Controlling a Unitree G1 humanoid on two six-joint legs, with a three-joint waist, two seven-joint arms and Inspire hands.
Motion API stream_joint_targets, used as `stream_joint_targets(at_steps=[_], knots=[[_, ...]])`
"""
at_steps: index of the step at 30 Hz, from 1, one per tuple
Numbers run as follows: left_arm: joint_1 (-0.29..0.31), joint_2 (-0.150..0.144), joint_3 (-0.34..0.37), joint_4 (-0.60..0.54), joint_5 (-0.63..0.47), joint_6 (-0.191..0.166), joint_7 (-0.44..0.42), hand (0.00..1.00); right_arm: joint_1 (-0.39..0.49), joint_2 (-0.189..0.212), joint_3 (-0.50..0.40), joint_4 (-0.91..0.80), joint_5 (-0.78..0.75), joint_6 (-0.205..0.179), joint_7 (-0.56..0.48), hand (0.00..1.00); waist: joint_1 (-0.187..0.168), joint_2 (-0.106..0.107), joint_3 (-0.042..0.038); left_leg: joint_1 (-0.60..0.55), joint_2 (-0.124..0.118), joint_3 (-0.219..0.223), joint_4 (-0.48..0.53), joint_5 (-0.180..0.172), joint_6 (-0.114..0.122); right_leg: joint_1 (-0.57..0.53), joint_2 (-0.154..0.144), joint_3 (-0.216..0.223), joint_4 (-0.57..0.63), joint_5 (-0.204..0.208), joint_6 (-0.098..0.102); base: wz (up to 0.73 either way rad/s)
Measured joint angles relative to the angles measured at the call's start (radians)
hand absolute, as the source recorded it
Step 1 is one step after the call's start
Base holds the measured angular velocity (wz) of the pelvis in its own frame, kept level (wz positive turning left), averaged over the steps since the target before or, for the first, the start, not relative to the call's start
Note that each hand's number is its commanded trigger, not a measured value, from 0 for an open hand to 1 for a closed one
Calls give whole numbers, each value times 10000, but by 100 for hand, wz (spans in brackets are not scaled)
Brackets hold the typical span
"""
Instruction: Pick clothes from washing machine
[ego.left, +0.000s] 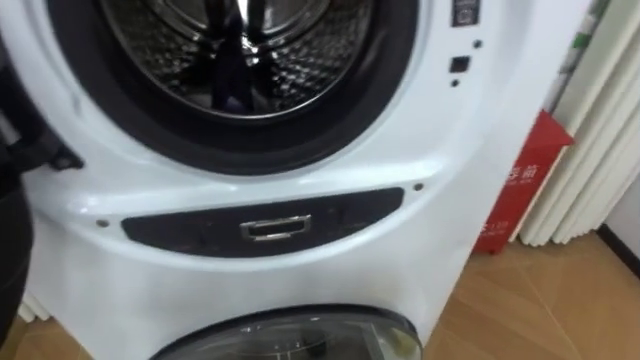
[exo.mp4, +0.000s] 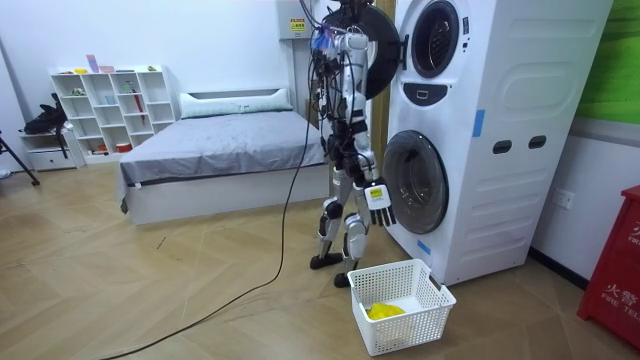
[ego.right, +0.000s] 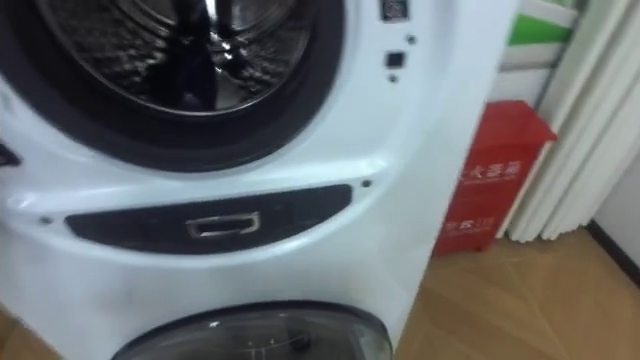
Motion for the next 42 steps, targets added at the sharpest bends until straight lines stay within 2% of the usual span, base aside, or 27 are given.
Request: stream_joint_targets(at_steps=[4, 7, 13, 22, 27, 29, 32, 34, 35, 36, 37, 38, 40, 41, 42], knots=[[8, -49, 356, 0, 101, 49, 15, 0, -53, -27, 192, -89, -520, -11, -113, 0, 84, -52, 3, 9, -11, -228, -10, 0, 0, 135, -46, -269, -152, 11, 3, 12], [-15, -153, 359, -30, 115, 104, 10, 0, -120, -42, 355, -87, -663, -9, -268, 0, 292, -87, 3, 12, -14, -244, -12, 0, 1, 158, -60, -324, -156, 10, 6, 8], [-41, -291, 337, -65, 80, 146, 21, 0, -149, -11, 637, -74, -596, -9, -636, 0, 345, -130, 12, 178, -4, -325, -10, 0, 0, 463, -62, -430, -315, 29, 14, 6], [50, -244, 369, -370, 91, 52, 97, 0, -185, -21, 895, -79, -610, -18, -746, 0, 500, -121, 20, 212, 23, -326, -35, -7, -1, 526, -47, -455, -293, 21, 15, 0], [183, -244, 503, -433, 459, 16, 196, 0, -169, -18, 985, -79, -607, -33, -789, 0, 529, -70, 20, 200, 177, -394, 285, -190, -101, 660, 64, -444, -249, -44, -70, 2], [179, -217, 584, -570, 531, 13, 209, 0, -189, -20, 978, -76, -670, -33, -788, 0, 538, -56, 30, 19, 223, -408, 788, -362, -186, 528, 113, -452, -76, -148, -146, -2], [55, -246, 666, -679, 634, -62, 172, 0, -294, -74, 983, -52, -774, -46, -779, 0, 623, -75, 34, -895, 334, -537, 2582, -492, -337, 256, 41, -480, 262, -278, -303, -10], [-13, -256, 737, -932, 792, -58, 73, 0, -296, -84, 929, -53, -980, -121, -785, 0, 497, -81, 21, -1470, 412, -1047, 3745, -524, -370, 120, 71, -640, 466, -379, -497, -6], [-84, -294, 735, -979, 768, -68, -27, 0, -323, -157, 884, -77, -1053, -173, -794, 0, 527, 20, 79, -1647, 583, -1063, 4587, -640, -469, 44, 114, -825, 712, -495, -607, -28], [-71, -331, 733, -977, 756, -67, -74, 0, -328, -217, 877, -77, -1053, -175, -796, 0, 554, 44, 101, -1657, 707, -1062, 5085, -653, -492, 36, 129, -1037, 795, -552, -662, -51], [-35, -410, 731, -969, 740, -66, -232, 0, -322, -332, 946, -84, -1052, -249, -808, 0, 519, 249, 32, -1535, 888, -1148, 5840, -666, -569, 50, 232, -1333, 796, -569, -716, -38], [-180, -468, 732, -987, 749, -58, -401, 0, -294, -357, 949, -90, -1035, -353, -831, 0, 353, 373, 47, -1338, 898, -1386, 6329, -653, -620, 18, 268, -1673, 819, -548, -758, -18], [-441, -475, 698, -1070, 749, -88, -601, 0, -183, -335, 845, -153, -1010, -373, -805, 0, 179, 374, 54, -840, 820, -1619, 6210, -644, -743, -203, 268, -1843, 929, -527, -796, 19], [-570, -476, 691, -1075, 750, -100, -664, 0, -162, -326, 768, -165, -1013, -387, -799, 0, 151, 373, 54, -596, 816, -1632, 5914, -655, -762, -280, 272, -1878, 961, -509, -819, 28], [-857, -487, 680, -1088, 762, -112, -751, 0, -123, -308, 656, -160, -1032, -439, -793, 0, 35, 386, 47, -128, 846, -1677, 5162, -732, -892, -419, 271, -2034, 969, -435, -828, 37]])
